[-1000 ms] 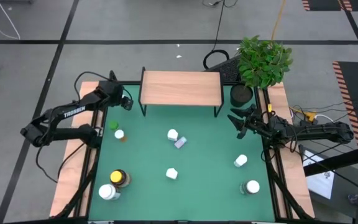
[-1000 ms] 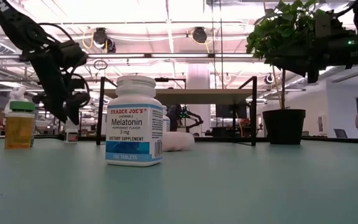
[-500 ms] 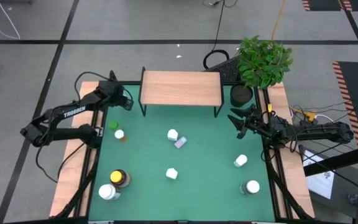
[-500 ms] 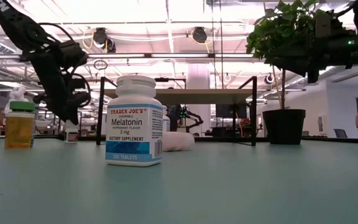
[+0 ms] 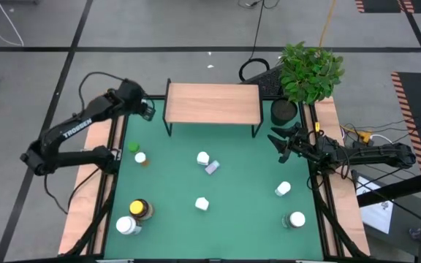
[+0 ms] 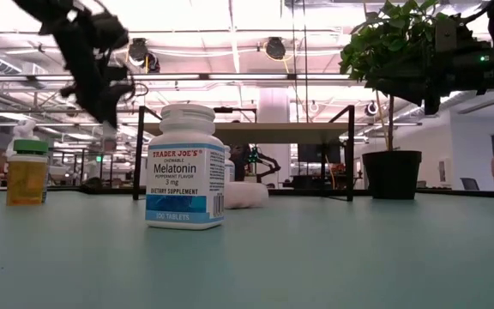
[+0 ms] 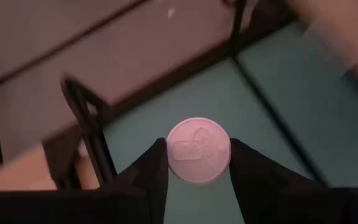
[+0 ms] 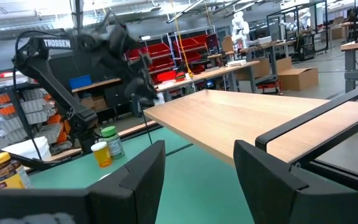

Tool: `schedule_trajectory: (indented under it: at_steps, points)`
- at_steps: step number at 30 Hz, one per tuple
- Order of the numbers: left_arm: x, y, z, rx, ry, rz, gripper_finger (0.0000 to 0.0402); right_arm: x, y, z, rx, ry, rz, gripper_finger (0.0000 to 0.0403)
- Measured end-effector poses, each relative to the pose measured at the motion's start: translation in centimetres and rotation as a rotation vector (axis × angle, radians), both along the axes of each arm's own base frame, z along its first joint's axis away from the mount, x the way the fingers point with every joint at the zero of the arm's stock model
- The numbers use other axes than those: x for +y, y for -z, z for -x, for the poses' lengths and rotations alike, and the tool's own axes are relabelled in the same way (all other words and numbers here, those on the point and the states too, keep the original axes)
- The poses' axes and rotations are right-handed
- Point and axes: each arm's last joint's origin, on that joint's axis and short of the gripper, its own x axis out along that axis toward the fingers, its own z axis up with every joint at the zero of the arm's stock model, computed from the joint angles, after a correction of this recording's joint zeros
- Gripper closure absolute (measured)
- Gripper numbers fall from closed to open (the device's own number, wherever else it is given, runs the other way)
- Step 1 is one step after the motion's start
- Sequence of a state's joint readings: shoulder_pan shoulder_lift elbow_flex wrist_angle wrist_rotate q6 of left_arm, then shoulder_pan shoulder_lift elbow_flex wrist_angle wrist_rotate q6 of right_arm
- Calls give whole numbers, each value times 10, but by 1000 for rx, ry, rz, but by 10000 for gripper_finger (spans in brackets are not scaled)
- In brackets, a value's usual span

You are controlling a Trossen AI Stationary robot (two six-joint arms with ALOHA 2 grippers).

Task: Pick and place medicine bottles onto shelf by color
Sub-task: Put the white and blue bottle on the shelf

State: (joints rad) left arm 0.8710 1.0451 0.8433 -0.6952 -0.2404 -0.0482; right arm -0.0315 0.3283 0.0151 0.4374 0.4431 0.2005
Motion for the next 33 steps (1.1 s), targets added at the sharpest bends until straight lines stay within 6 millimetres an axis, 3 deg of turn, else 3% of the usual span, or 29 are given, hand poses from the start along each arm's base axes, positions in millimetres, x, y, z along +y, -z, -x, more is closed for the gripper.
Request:
schedule_trajectory:
  at_steps: [8,13,24,33]
  points:
    - [4,-85,-15,-77,62,-217,247,0,0,0,-2,0,0,216]
    - [11,-113,-31,-93,105,-252,246,0,-1,0,-17,1,-1,216]
    - [19,-111,-94,-57,271,-216,246,0,-2,0,-18,1,-1,216]
    - [25,-91,-141,-35,424,-163,245,0,-1,0,-23,-1,-14,216]
